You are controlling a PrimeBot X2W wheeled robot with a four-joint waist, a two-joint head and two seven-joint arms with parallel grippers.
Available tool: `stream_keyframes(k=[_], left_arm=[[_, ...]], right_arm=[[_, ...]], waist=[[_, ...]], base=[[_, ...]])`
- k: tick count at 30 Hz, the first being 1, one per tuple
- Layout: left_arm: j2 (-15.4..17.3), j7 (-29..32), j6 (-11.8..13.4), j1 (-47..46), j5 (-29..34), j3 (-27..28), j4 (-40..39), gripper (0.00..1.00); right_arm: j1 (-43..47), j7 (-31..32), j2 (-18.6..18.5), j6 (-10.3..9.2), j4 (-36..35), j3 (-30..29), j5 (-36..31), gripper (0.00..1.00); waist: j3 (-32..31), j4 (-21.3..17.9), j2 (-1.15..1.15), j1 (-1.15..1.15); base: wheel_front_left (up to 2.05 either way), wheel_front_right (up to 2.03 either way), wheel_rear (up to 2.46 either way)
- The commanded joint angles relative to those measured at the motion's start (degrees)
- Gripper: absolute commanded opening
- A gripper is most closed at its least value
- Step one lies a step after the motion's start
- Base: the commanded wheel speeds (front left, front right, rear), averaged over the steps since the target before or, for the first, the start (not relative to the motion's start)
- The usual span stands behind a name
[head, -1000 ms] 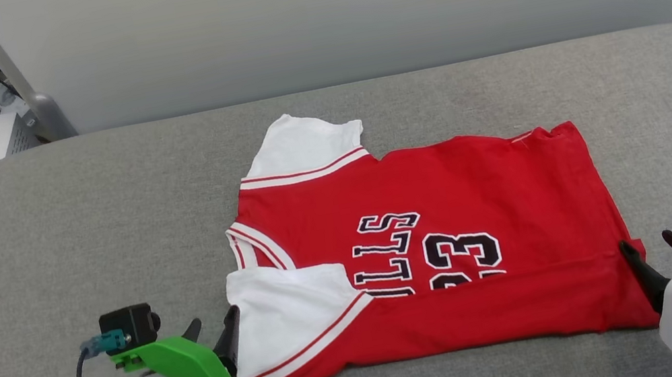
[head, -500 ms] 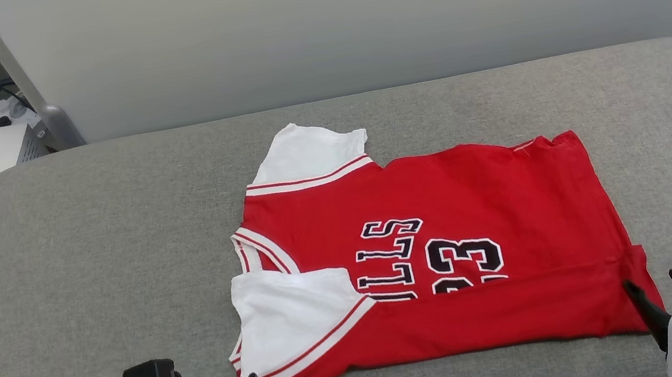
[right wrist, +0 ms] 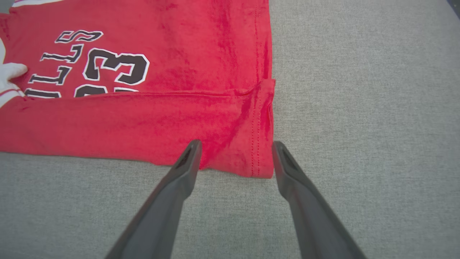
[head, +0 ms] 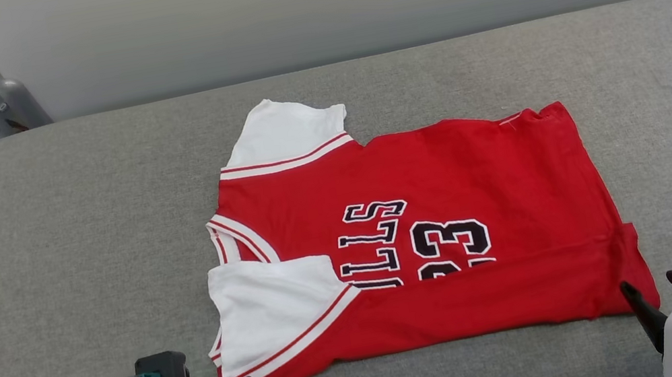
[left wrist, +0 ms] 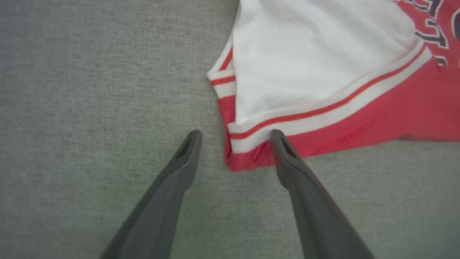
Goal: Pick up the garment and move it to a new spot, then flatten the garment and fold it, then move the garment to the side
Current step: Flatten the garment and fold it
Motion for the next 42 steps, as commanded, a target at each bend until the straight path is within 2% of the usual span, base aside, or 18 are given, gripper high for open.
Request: stream_keyframes(k=[1, 7, 10, 11, 12, 13, 19, 26, 27, 30, 42], left_arm=[[0.0, 0.0, 0.6, -1.4, 0.4, 0.1, 0.6, 1.0], [-0.1, 1.5, 0.8, -3.2, 1.7, -1.4, 3.8, 1.0], [-0.5, 4.7, 0.1, -3.2, 1.4, -3.2, 5.5, 1.0], [-0.5, 5.8, -0.1, -3.2, 1.2, -3.8, 5.8, 0.81], [-0.6, 6.9, -0.4, -3.2, 1.1, -4.3, 6.0, 0.22], [-0.8, 7.3, -0.6, -3.2, 0.9, -4.5, 6.1, 0.0], [-0.9, 7.2, -0.5, -2.9, 0.5, -4.4, 4.9, 0.0], [1.2, 5.9, 1.7, -3.0, 0.8, -2.5, -3.0, 0.0], [3.4, 7.0, 2.9, -2.9, 1.3, -2.2, -10.8, 0.0], [4.5, 8.6, 3.4, -2.3, 0.5, -1.9, -15.0, 0.0], [8.3, 15.1, 7.4, -1.9, 0.3, -2.7, -24.4, 0.0]], right_arm=[[-0.8, 0.0, 0.1, -0.04, -0.4, 0.2, -0.3, 1.0], [-2.0, -0.2, -0.3, -0.04, -0.6, 0.5, -0.2, 1.0], [-2.4, -0.2, -0.2, -0.04, -0.5, 0.5, -0.4, 1.0], [-2.5, -0.3, -0.1, -0.04, -0.4, 0.5, -0.4, 1.0], [-2.5, -0.3, -0.1, -0.04, -0.3, 0.5, -0.4, 1.0], [-2.6, -0.4, -0.1, -0.04, -0.2, 0.4, -0.4, 1.0], [-1.8, 0.5, -0.9, -0.04, 0.9, -0.4, -1.6, 1.0], [-0.5, 5.5, -1.2, -0.04, 1.5, -2.2, -2.7, 1.0], [-1.0, 8.9, -1.2, -0.04, 1.8, -3.3, -3.6, 1.0], [-1.9, 11.2, -0.8, -0.04, 3.1, -3.8, -4.2, 1.0], [-6.1, 13.2, -0.6, -0.04, 7.7, -5.6, -5.7, 1.0]], waist=[[1.3, -0.8, 0.0, 0.0], [3.1, -1.5, 0.0, 0.0], [3.8, -1.6, 0.0, 0.0], [4.0, -1.6, 0.0, 0.0], [4.1, -1.5, 0.0, 0.0], [4.1, -1.4, 0.0, 0.0], [2.0, 0.3, 0.0, 0.0], [-0.3, 2.4, 0.0, 0.0], [-0.2, 3.6, 0.0, 0.0], [0.4, 4.3, 0.0, 0.0], [3.7, 5.9, 0.0, 0.0]], base=[[0.0, 0.0, 0.0], [0.0, 0.0, 0.0], [0.0, 0.0, 0.0], [0.0, 0.0, 0.0], [0.0, 0.0, 0.0], [0.0, 0.0, 0.0], [0.0, 0.0, 0.0], [0.0, 0.0, 0.0], [0.0, 0.0, 0.0], [0.0, 0.0, 0.0], [0.0, 0.0, 0.0]])
